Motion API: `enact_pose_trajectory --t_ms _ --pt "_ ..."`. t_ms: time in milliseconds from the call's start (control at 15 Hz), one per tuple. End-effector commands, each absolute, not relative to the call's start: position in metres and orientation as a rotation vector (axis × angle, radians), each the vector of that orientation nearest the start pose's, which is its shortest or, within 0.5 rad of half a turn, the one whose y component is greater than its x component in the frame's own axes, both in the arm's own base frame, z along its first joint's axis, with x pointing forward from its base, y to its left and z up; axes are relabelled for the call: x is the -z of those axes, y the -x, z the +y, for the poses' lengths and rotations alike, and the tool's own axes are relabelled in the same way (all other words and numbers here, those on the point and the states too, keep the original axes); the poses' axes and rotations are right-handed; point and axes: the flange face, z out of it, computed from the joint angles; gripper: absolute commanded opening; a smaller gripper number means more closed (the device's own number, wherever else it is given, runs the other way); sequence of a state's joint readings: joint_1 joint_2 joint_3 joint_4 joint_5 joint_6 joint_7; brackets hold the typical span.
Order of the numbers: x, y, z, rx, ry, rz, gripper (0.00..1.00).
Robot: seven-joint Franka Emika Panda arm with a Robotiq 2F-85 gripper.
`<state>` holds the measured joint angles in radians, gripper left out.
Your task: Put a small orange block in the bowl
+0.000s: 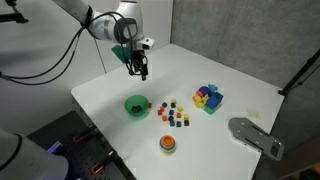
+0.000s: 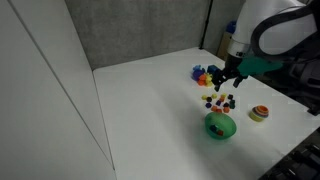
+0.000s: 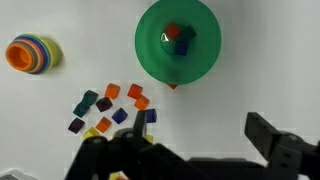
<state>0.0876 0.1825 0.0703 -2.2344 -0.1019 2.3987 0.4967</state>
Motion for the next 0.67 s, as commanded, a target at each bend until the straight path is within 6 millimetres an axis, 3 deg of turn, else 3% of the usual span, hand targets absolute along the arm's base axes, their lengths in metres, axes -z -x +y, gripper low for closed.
enact_pose_trajectory --t_ms 0,600 --pt "-0.261 -0.556 0.073 -0.026 3.126 0.505 1.0" --pt "-0.177 -0.586 0.053 0.043 3.065 0.628 1.0"
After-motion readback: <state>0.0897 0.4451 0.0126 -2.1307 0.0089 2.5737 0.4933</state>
